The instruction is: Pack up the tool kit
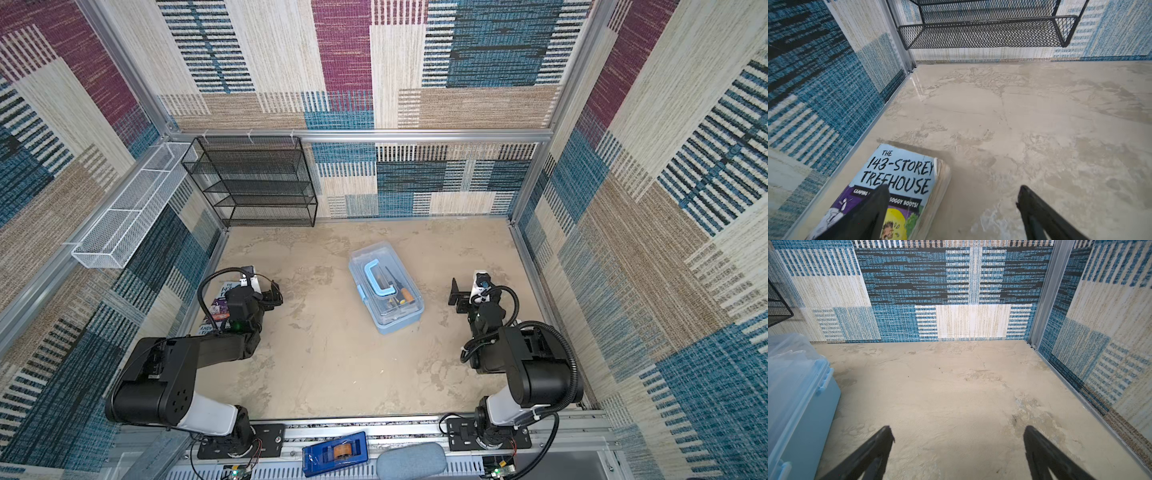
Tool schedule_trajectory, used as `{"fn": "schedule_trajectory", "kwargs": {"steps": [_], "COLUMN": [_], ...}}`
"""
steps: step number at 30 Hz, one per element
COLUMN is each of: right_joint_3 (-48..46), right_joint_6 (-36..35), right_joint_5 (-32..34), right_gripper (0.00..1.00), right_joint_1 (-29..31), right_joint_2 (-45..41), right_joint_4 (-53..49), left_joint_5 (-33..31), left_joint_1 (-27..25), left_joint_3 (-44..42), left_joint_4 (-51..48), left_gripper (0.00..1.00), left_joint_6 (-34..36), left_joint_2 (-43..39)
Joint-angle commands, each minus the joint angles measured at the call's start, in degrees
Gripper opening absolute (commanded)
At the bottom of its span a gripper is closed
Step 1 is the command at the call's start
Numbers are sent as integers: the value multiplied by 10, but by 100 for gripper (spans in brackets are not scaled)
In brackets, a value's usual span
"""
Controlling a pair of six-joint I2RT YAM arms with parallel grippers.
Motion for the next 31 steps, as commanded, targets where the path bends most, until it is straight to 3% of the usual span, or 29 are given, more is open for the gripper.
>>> {"fn": "schedule_trajectory", "kwargs": {"steps": [1, 31], "right_joint_3": [2, 0], "right_joint_6": [5, 5], "right_joint_5": [-5, -5], "right_gripper": [100, 100], "right_joint_1": [1, 0], "right_joint_2": [0, 0], "right_joint_4": [29, 28], "left_joint_5": [55, 30], "left_joint_1": [11, 12], "left_joint_3": [2, -12], "left_joint_4": [-5, 22], "left_gripper": [99, 100], "left_joint_6": [-19, -29], "left_joint_2": [9, 12]}}
